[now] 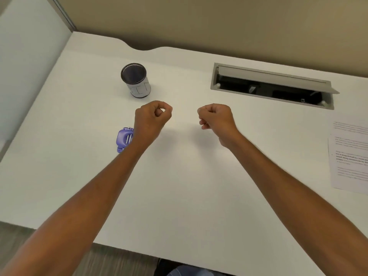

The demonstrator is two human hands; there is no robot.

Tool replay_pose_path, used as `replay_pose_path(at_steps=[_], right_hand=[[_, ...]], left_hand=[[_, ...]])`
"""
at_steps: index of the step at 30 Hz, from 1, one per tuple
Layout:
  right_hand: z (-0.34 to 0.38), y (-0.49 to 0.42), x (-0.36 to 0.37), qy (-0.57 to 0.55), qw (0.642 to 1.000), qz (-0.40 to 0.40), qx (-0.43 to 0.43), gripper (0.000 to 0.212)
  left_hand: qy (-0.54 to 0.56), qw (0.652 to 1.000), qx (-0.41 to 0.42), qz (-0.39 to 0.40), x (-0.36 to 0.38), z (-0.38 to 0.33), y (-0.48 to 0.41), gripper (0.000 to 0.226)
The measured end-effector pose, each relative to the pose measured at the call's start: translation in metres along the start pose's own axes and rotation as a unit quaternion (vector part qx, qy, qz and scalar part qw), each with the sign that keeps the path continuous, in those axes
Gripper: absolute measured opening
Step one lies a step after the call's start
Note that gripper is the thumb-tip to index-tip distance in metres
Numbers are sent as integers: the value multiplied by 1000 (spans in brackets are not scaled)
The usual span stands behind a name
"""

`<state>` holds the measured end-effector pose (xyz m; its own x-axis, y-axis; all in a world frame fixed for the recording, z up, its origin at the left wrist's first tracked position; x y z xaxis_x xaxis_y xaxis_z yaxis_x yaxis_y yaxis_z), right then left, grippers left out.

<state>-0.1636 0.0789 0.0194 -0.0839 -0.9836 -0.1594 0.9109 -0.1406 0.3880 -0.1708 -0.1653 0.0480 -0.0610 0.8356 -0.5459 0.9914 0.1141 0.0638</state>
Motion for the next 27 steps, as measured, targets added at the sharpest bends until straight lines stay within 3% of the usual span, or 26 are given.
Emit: replay_pose_path(at_steps=[7,13,18,27], right_hand=[[66,-42,78,14,998,32,-46,27],[111,-76,137,30,997,44,-59,12],[128,-102,170,53,995,40,-73,23],[129,-127,193,86,994,38,-54,19]], left_hand=[[6,995,21,-94,-72,6,-48,15],[39,988,-27,-145,-110,23,-101,17],[36,989,-63,-131,-114,41,-130,19],[48,989,-103,-96,-109,60,-154,16]])
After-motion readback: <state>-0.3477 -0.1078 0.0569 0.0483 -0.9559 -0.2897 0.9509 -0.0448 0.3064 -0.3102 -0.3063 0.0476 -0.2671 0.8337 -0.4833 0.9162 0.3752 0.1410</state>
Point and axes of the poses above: each hand's wrist, its own y-axis away from the middle knuckle, its own x-axis out of the palm, z = x × y, the point moved 6 cm from there along -y, towards the middle knuckle, and after that the axes turned 1 degree about -z, right-handed, at the moved point
